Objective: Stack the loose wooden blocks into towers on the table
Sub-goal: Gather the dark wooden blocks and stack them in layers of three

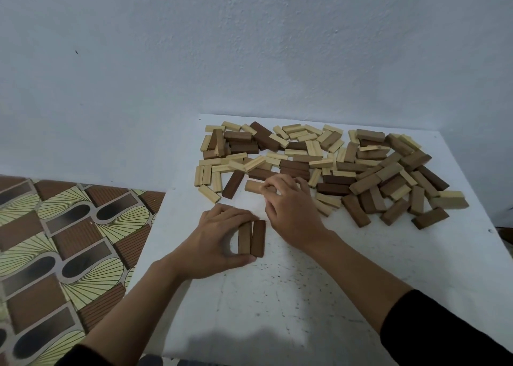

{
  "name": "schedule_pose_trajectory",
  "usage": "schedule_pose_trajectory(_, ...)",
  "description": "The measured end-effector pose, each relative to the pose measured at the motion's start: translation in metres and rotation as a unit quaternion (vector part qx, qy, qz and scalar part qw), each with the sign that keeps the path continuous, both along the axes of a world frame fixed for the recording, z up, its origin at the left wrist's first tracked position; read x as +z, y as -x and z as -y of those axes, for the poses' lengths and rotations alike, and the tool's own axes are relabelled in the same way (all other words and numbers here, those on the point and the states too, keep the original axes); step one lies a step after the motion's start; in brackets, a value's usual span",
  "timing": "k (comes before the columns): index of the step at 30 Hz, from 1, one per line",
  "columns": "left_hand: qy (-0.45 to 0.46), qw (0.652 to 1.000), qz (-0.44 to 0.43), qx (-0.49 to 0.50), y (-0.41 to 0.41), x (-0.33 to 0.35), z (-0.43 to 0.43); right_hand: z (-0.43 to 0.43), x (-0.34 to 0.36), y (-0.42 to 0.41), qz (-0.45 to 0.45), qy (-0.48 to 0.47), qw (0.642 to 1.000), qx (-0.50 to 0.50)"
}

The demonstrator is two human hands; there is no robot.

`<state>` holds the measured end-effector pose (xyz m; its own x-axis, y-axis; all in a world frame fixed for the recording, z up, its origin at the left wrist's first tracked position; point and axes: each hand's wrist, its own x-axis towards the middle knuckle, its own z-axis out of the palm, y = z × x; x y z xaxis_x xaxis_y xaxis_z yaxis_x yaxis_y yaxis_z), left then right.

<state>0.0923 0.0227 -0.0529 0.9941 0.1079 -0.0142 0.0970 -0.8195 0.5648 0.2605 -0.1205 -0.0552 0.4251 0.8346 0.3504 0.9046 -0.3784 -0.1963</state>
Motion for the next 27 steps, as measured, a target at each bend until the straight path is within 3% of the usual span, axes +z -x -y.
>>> schedule_pose_trajectory(11, 0.010, 0.999, 0.002, 0.051, 0.016, 0.004, -0.020, 0.031, -0.001, 0.016, -0.009, -0.036, 0.999, 0.019)
schedule_pose_trajectory(21, 0.047, 0.998, 0.005, 0.053, 0.016, 0.013, -0.022, 0.022, 0.006, 0.054, -0.189, -0.034, 0.980, 0.042)
schedule_pose_trajectory(27, 0.063, 0.996, 0.012, 0.061, 0.017, 0.013, -0.021, 0.019, 0.006, 0.053, -0.199, -0.012, 0.978, 0.054)
